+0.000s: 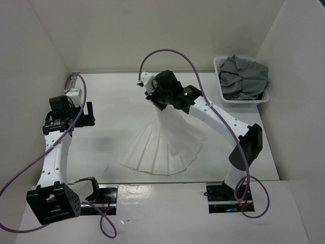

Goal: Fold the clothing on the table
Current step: Flatten the skirt out

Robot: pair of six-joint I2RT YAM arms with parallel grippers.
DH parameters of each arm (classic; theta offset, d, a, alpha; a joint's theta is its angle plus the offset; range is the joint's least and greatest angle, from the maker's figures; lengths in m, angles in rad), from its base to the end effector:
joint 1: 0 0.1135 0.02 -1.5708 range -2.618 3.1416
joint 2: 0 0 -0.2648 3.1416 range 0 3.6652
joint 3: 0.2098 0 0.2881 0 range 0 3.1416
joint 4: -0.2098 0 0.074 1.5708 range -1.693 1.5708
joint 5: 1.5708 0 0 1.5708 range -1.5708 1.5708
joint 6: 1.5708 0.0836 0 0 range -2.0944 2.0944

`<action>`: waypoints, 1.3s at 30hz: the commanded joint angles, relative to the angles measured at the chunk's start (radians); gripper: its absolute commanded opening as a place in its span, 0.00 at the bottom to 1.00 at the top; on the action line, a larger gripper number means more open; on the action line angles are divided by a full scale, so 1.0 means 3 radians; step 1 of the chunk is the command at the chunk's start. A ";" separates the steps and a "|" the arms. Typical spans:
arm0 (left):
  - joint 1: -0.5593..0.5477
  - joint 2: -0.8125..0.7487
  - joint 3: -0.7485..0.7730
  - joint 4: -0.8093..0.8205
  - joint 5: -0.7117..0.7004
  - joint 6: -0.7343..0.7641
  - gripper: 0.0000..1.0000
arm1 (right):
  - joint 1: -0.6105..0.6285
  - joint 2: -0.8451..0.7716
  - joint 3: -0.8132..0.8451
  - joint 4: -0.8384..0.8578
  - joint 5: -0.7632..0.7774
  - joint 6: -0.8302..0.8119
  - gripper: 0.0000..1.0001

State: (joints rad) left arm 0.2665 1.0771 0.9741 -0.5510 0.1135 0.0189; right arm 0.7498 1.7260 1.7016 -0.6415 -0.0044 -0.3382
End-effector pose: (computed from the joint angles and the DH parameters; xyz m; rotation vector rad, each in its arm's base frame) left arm 0.2973 0.0714 0.2818 -0.2123 2.2099 0.0309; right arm 0.3423 0.3192 0.3309 -1.1648 1.9210 0.2280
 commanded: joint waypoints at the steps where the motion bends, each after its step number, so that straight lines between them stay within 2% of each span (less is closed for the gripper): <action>1: -0.0004 -0.0031 -0.0031 0.0144 -0.0097 -0.0053 1.00 | 0.0404 0.0137 0.0406 -0.0234 -0.0424 0.0002 0.00; 3: -0.0004 -0.0031 -0.0031 0.0144 -0.0133 -0.0053 1.00 | 0.0684 0.0178 0.0515 -0.0331 -0.0456 0.0002 0.00; 6: -0.0004 -0.0031 -0.0061 0.0180 -0.0164 -0.0083 1.00 | 0.0860 0.0107 0.0740 -0.0372 -0.0741 0.0033 0.00; 11: -0.0004 -0.0031 -0.0061 0.0211 -0.0133 -0.0083 1.00 | 0.0860 0.0010 0.1399 -0.0827 -0.1364 0.0069 0.00; 16: -0.0004 -0.0031 -0.0061 0.0211 -0.0102 -0.0083 1.00 | 0.0860 -0.0139 0.2017 -0.1185 -0.1637 0.0069 0.00; 18: -0.0004 -0.0031 -0.0061 0.0211 -0.0102 -0.0083 1.00 | 0.0774 -0.0246 0.2110 -0.1262 -0.1779 0.0008 0.00; 19: -0.0004 -0.0031 -0.0061 0.0211 -0.0102 -0.0083 1.00 | 0.0601 -0.0282 0.2110 -0.1293 -0.1861 0.0007 0.00; 22: -0.0004 -0.0031 -0.0061 0.0211 -0.0072 -0.0083 1.00 | 0.0177 -0.0501 0.1611 -0.1053 -0.2092 0.0007 0.00; 23: -0.0004 -0.0031 -0.0061 0.0211 -0.0072 -0.0083 1.00 | 0.0084 -0.0563 0.1407 -0.0799 -0.2092 0.0053 0.00; 24: -0.0004 -0.0031 -0.0061 0.0211 -0.0072 -0.0083 1.00 | -0.0003 -0.0624 0.0964 -0.0680 -0.1996 0.0053 0.01; 26: -0.0004 -0.0031 -0.0061 0.0211 -0.0036 -0.0083 1.00 | -0.0172 -0.0767 0.0467 -0.0237 -0.1766 0.0023 0.01; 27: -0.0004 -0.0031 -0.0061 0.0211 0.0000 -0.0053 1.00 | -0.0213 -0.0798 -0.0007 -0.0098 -0.1532 -0.0023 0.03; 29: -0.0004 -0.0031 -0.0061 0.0211 0.0041 -0.0053 1.00 | -0.0259 -0.0799 -0.0586 0.0249 -0.1305 -0.0094 0.03; 31: -0.0004 -0.0031 -0.0061 0.0211 0.0076 -0.0022 1.00 | -0.0301 -0.0596 -0.0818 0.0389 -0.1071 -0.0141 0.01; 34: -0.0004 -0.0093 -0.0092 0.0211 0.0178 0.0014 1.00 | -0.0484 -0.0263 -0.0901 0.0359 -0.1039 -0.0197 0.00; 35: -0.0004 -0.0093 -0.0092 0.0211 0.0285 0.0049 1.00 | -0.0535 -0.0044 -0.0871 0.0328 -0.1074 -0.0238 0.00; 39: -0.0167 0.0034 -0.0092 0.0170 0.0700 0.0320 1.00 | -0.0684 0.0280 -0.0871 0.0297 -0.1136 -0.0304 0.00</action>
State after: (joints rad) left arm 0.2520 1.0737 0.9466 -0.5159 0.1940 0.0498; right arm 0.5694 1.8153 1.4303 -0.6197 -0.3500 -0.3958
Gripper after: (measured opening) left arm 0.998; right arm 0.007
